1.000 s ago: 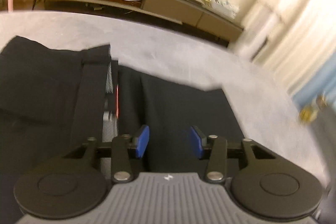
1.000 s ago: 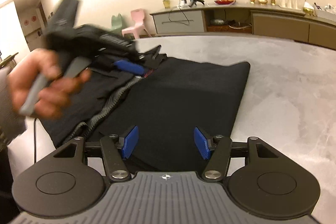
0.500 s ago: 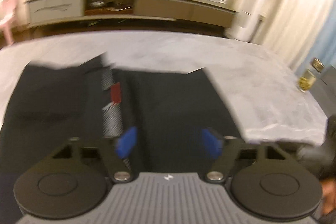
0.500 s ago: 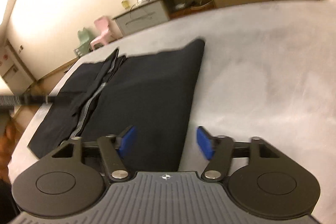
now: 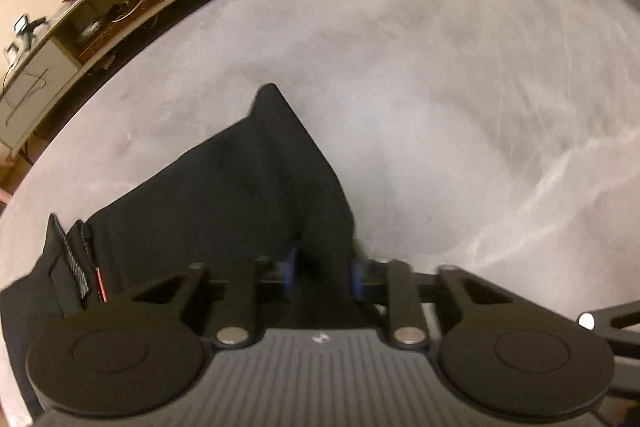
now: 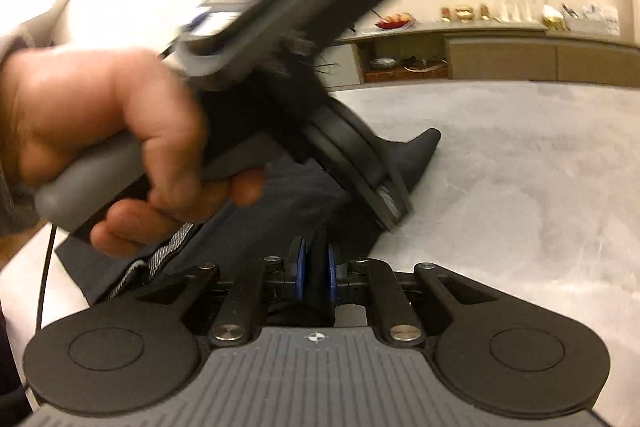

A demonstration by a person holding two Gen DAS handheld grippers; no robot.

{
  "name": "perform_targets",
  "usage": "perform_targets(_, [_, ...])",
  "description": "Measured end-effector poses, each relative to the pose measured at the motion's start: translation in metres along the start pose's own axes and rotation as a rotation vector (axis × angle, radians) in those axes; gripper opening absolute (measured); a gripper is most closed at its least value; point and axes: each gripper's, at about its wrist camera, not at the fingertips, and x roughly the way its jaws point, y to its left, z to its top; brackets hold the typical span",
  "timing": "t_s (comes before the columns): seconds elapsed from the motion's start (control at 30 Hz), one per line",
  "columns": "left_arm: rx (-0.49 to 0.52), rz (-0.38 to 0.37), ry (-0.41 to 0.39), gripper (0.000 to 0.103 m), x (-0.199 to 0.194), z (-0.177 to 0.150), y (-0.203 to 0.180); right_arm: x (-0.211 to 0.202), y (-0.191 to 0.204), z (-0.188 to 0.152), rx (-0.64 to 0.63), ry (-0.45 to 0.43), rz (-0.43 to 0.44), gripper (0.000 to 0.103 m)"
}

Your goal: Fold clothes

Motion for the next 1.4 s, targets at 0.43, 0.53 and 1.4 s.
perform_targets(0.43, [-0.213,-0.160,-0.078,0.014,-0.045,0.002,0.044,0.024,0.021,-0.008,0.073,0.055,0.037,0.008])
perform_targets(0.53, [-0.277,-0.223,-0.163,0.014,-0.071,-0.010,0.077,0.011,0.029,-0.004,0.015,0.035,-0.004,0.008])
perform_targets(1.4, [-0.809,-0.288,-0.346,0.048,-0.066,-0.240,0.272,0.089,0.176,-0.019,-0.830,0.276,-0.137,0.011])
